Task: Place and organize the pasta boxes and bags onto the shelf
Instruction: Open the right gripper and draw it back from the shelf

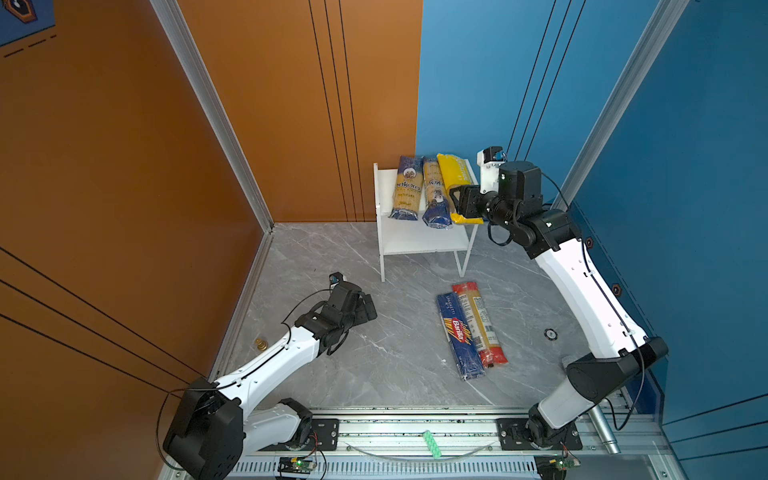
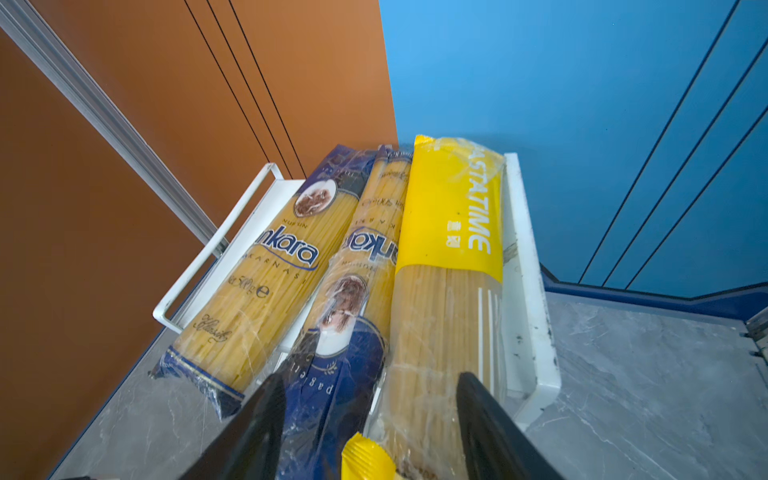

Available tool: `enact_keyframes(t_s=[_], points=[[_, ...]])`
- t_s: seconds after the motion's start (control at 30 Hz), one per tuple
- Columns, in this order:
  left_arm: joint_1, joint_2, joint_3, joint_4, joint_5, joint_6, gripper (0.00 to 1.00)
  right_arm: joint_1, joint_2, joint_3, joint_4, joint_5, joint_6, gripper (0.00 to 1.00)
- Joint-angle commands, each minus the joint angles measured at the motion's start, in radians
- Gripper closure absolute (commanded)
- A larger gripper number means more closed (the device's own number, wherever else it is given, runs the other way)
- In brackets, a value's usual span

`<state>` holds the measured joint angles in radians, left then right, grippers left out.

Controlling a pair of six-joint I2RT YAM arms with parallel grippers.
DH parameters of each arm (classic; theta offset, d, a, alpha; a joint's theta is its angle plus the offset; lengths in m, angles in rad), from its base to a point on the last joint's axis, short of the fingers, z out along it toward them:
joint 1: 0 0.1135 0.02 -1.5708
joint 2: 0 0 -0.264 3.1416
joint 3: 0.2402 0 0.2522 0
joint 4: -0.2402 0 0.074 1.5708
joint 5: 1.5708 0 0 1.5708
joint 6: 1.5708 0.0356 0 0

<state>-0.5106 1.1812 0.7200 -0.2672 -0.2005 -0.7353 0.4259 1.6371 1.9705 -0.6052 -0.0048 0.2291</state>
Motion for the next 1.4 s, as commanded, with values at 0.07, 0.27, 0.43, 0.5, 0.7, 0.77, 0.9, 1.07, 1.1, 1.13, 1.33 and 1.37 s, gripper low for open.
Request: enact_keyframes(t_s=[0.07,0.27,0.43,0.5,0.7,0.77,0.9,1.07,1.1,1.13,1.33,1.37], points=[[-0.001,-0.011,-0.009,-0.027,-0.005,-0.013,0.02,-0.002,-0.038,-0.041,0.075,-0.065,0.051,0.37],[-0.004,-0.014,-0.014,-0.027,-0.009,-0.013,0.02,0.007,-0.015,-0.051,0.103,-0.053,0.059,0.37],[-0.003,-0.017,-0.014,-0.037,-0.019,-0.012,0.02,0.011,-0.016,-0.074,0.118,-0.073,0.057,0.37],[-0.003,-0.017,-0.016,-0.037,-0.020,-0.012,0.02,0.013,-0.028,-0.096,0.129,-0.087,0.053,0.37],[-0.002,-0.005,-0.015,-0.034,-0.019,-0.013,0.02,0.017,-0.103,-0.168,0.148,-0.101,0.024,0.37],[-0.002,-0.002,-0.014,-0.032,-0.018,-0.013,0.02,0.017,-0.136,-0.225,0.148,-0.103,0.014,0.37],[-0.002,0.010,-0.014,-0.024,-0.014,-0.015,0.02,0.019,-0.218,-0.309,0.150,-0.114,0.009,0.37],[-0.003,0.037,-0.007,-0.013,0.000,-0.013,0.02,0.020,-0.344,-0.454,0.152,-0.128,0.012,0.37],[-0.003,0.043,-0.005,-0.009,0.003,-0.013,0.02,0.020,-0.374,-0.488,0.153,-0.125,0.018,0.37],[-0.002,0.049,-0.005,-0.006,0.004,-0.013,0.02,0.021,-0.400,-0.525,0.153,-0.127,0.025,0.37],[-0.003,0.084,0.008,0.009,0.017,-0.012,0.02,0.022,-0.519,-0.696,0.116,-0.137,0.050,0.34],[-0.002,0.088,0.011,0.010,0.018,-0.011,0.02,0.023,-0.530,-0.716,0.106,-0.140,0.052,0.33]])
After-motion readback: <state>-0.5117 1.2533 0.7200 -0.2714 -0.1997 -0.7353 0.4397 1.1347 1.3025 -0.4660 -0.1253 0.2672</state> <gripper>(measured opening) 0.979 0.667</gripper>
